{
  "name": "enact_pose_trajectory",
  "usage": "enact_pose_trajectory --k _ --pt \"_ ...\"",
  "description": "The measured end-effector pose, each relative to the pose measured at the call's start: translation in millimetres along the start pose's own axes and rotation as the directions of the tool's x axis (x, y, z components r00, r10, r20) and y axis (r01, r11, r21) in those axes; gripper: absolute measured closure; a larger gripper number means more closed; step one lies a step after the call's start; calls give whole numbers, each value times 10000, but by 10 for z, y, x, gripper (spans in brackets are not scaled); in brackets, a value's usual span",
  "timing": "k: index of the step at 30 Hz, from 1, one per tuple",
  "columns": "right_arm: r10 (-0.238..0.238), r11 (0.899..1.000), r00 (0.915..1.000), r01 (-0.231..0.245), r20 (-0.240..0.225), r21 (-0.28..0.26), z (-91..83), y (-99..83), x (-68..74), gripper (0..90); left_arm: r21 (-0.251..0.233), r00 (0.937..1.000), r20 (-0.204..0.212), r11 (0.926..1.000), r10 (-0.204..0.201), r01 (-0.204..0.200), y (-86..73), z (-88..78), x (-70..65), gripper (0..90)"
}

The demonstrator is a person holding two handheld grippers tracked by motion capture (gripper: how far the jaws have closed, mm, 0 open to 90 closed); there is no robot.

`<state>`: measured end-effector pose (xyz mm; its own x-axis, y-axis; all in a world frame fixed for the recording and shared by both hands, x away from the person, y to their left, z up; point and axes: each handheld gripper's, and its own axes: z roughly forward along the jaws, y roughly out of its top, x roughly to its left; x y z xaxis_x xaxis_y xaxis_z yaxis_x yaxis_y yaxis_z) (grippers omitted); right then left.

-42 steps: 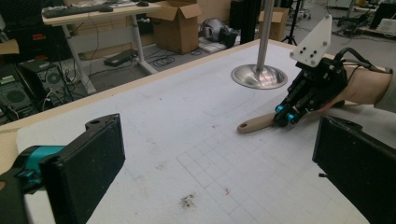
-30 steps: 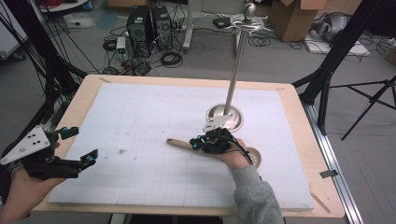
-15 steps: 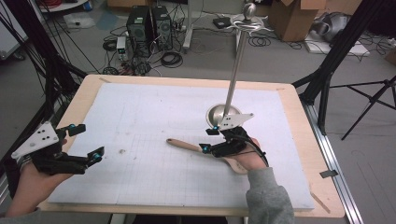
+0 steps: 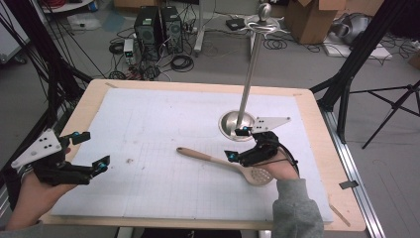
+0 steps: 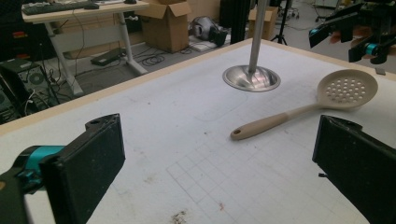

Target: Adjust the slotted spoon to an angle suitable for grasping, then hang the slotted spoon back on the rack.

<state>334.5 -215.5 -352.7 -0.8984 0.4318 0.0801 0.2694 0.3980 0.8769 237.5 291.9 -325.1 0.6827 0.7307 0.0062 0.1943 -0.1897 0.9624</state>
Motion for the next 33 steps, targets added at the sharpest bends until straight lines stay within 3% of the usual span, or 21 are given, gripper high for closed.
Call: enact_pose_trajectory --k 6,18,33 --pt "-19 10000 9998 19 184 9 -52 -16 -34 122 5 10000 -27 10000 -24 24 -8 -3 8 27" --pt "-219 9994 9998 218 39 272 15 -15 -12 123 57 10000 56 10000 18 -19 -3 13 -8 27" --pt "-183 9946 9997 200 -174 1019 155 -127 -65 129 176 9999 126 9998 -24 21 -32 46 -5 27"
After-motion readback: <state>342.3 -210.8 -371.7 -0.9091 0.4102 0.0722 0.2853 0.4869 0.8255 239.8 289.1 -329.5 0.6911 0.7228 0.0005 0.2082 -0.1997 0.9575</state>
